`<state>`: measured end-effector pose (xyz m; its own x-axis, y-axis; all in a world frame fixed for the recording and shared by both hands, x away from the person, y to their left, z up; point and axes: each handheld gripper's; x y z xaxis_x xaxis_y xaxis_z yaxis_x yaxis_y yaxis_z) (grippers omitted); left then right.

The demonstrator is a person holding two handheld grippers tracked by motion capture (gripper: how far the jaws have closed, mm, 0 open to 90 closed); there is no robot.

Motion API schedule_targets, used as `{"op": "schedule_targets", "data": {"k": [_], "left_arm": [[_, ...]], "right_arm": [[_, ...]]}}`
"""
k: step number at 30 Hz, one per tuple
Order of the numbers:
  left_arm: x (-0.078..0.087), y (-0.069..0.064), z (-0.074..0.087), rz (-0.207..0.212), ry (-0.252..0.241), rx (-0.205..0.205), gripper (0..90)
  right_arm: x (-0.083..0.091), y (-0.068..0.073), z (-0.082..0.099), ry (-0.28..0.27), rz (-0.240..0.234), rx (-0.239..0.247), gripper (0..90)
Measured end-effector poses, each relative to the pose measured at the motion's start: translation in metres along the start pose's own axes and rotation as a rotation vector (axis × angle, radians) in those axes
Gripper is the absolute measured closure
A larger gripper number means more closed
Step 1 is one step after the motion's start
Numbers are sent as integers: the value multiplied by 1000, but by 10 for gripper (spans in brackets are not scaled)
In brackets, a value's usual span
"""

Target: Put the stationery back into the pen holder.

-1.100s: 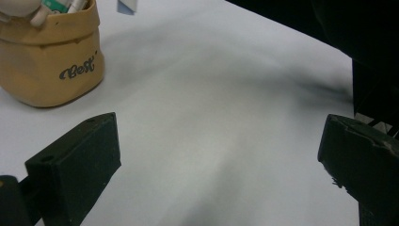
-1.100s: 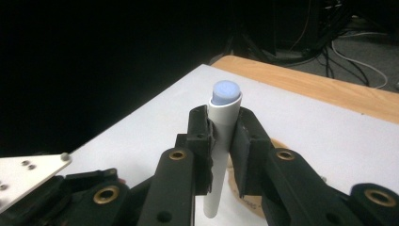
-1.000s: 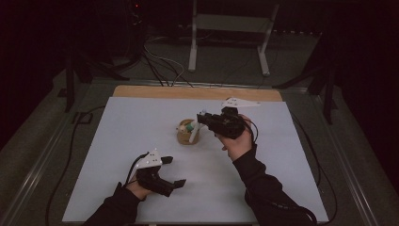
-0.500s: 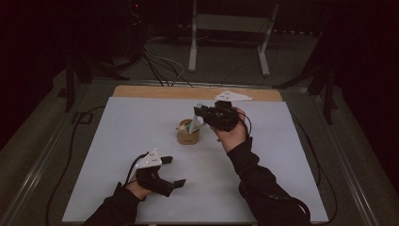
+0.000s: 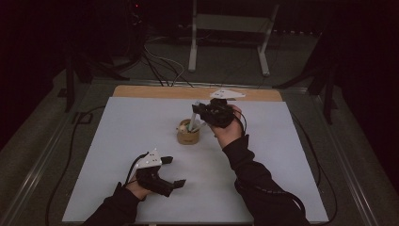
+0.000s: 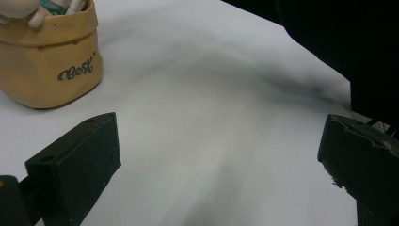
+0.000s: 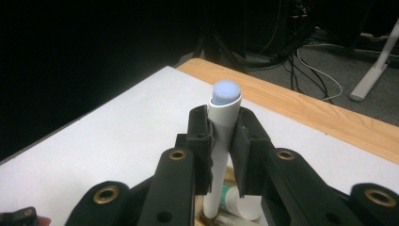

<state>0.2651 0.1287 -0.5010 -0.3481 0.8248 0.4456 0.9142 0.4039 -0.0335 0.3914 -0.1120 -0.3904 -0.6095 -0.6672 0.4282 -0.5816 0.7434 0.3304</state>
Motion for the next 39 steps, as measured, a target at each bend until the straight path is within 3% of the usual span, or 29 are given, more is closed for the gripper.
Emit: {"op": "schedule_targets", "data": {"k": [8, 18, 26, 33, 35, 36, 39], "left_arm": [[0, 0, 0, 1, 3, 0, 3], [0, 0, 0, 2, 4, 0, 2], [0, 0, 0, 3, 5, 2, 3], [0, 0, 0, 2, 6, 1, 3], [1, 0, 0, 1, 6, -1, 3], [1, 0, 0, 2, 5, 0, 3], [1, 0, 0, 1, 4, -1, 2]], "right_arm": [[-12, 0, -3, -7, 10, 12, 785], [-28, -4, -2, 16, 3, -14, 785], [-42, -1, 4, 75, 12, -7, 785], [-51, -4, 10, 128, -4, -36, 766], [-52, -5, 11, 139, -15, -48, 538], [-52, -5, 11, 133, -29, -48, 455], [-49, -6, 10, 120, -6, -12, 263]]}}
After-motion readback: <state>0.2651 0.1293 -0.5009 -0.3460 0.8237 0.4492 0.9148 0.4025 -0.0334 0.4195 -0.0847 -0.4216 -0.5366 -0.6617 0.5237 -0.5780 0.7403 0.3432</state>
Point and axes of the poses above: each handheld gripper's, and its own axes: x roughly backward along the jaws, z roughly out of its underside, y roughly to its left, and after that the axes turned 12 degrees about -x, right-handed
